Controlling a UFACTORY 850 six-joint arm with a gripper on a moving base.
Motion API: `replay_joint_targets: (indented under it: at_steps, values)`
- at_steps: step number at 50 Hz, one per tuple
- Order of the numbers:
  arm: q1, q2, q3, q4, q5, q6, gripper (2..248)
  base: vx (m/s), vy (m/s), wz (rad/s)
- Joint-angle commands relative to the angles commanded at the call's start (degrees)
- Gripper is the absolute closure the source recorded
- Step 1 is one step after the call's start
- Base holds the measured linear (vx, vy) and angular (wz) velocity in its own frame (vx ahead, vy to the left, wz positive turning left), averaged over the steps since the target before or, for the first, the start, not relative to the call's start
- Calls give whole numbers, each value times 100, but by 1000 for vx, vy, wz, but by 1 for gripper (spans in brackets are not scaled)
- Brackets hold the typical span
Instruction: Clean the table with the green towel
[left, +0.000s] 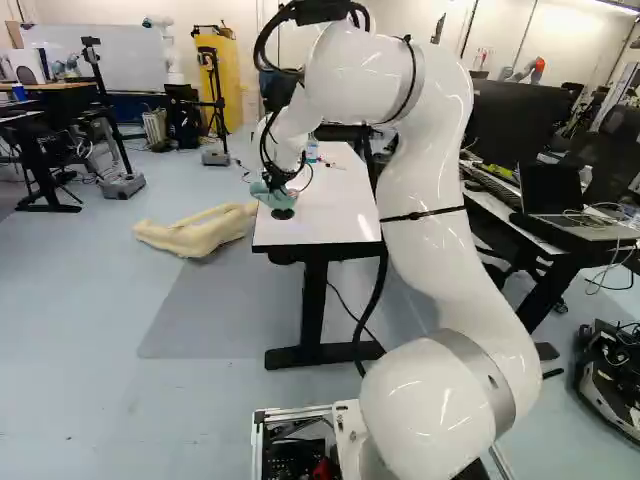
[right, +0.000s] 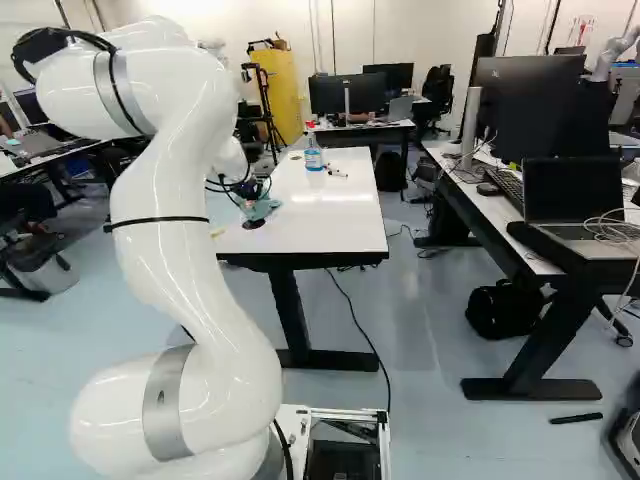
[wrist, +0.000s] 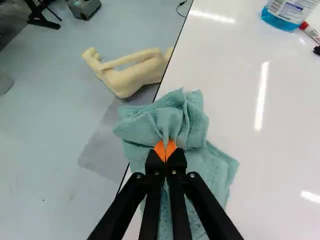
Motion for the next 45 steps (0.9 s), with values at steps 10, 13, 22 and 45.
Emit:
replay_joint_targets:
  at_steps: [10,13,22,45]
  values:
    - [-39,230,316,0,0,0,229,0,0,0]
    - [-66,290,398,0,0,0,229,0,0,0]
    - [-176,418,572,0,0,0,229,0,0,0]
    - [-527,403,552,0,0,0,229,0,0,0]
